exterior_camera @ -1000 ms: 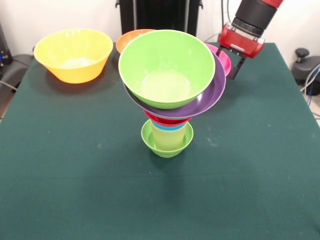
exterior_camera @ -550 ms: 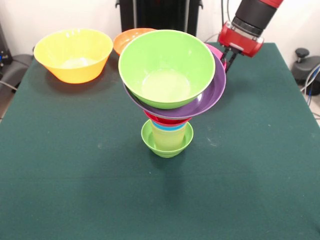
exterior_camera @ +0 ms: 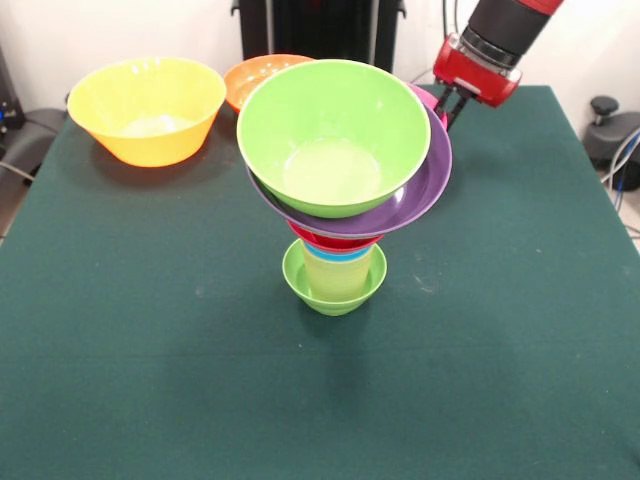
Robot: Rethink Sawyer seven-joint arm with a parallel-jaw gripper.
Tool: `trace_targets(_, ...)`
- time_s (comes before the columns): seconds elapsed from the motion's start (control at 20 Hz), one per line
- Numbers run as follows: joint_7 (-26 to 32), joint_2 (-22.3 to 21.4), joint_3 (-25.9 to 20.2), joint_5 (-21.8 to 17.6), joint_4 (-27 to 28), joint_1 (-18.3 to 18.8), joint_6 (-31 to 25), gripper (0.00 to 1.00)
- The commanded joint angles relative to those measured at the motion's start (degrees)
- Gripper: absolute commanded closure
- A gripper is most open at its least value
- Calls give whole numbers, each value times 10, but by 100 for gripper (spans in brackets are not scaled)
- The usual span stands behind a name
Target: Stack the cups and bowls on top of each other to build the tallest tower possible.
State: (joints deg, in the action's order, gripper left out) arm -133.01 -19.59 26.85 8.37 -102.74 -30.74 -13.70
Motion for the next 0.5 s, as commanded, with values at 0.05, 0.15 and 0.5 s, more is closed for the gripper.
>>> trace_targets(0.05, -65, 7, -71, 19, 30, -3, -94, 100)
trace_targets(0.15, -68, 3, -71, 22, 35, -5, -108, 100)
trace_targets(0.5, -90, 12, -64, 37, 70, -19, -148, 100)
